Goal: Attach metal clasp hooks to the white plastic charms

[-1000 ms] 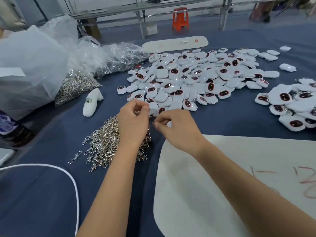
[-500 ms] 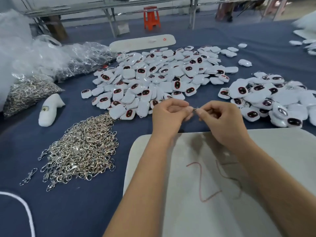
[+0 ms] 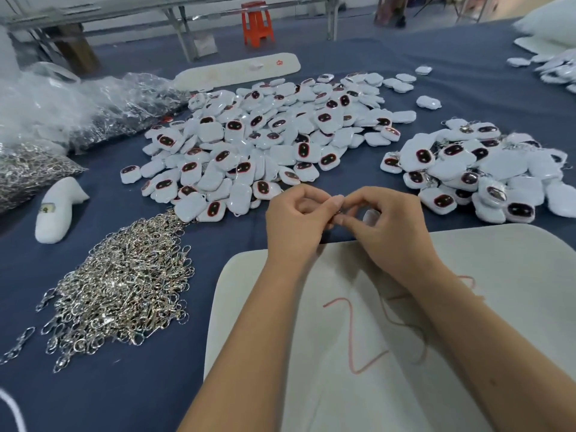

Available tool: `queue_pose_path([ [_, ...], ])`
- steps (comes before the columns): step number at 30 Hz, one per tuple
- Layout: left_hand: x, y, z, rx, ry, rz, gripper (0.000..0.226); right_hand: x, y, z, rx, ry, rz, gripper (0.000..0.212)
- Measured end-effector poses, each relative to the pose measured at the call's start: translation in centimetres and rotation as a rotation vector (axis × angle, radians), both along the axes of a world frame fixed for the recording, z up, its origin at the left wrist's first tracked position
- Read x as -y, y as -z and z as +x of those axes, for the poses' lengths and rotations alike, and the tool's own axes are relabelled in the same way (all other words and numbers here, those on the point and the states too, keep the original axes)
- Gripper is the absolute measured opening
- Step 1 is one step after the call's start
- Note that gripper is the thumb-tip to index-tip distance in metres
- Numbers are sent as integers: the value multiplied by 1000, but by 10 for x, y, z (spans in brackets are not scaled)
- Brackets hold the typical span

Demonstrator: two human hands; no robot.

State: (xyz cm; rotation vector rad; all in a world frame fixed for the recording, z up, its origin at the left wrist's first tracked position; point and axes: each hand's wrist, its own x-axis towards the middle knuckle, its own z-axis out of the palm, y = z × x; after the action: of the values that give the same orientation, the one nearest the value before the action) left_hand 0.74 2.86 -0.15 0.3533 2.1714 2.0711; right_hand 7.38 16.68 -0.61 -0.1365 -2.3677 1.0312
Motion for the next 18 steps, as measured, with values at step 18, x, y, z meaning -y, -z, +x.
queue_pose_path([
  [18, 7, -3, -2, 14, 159, 129, 18, -2, 0, 0, 29, -84, -257, 16],
])
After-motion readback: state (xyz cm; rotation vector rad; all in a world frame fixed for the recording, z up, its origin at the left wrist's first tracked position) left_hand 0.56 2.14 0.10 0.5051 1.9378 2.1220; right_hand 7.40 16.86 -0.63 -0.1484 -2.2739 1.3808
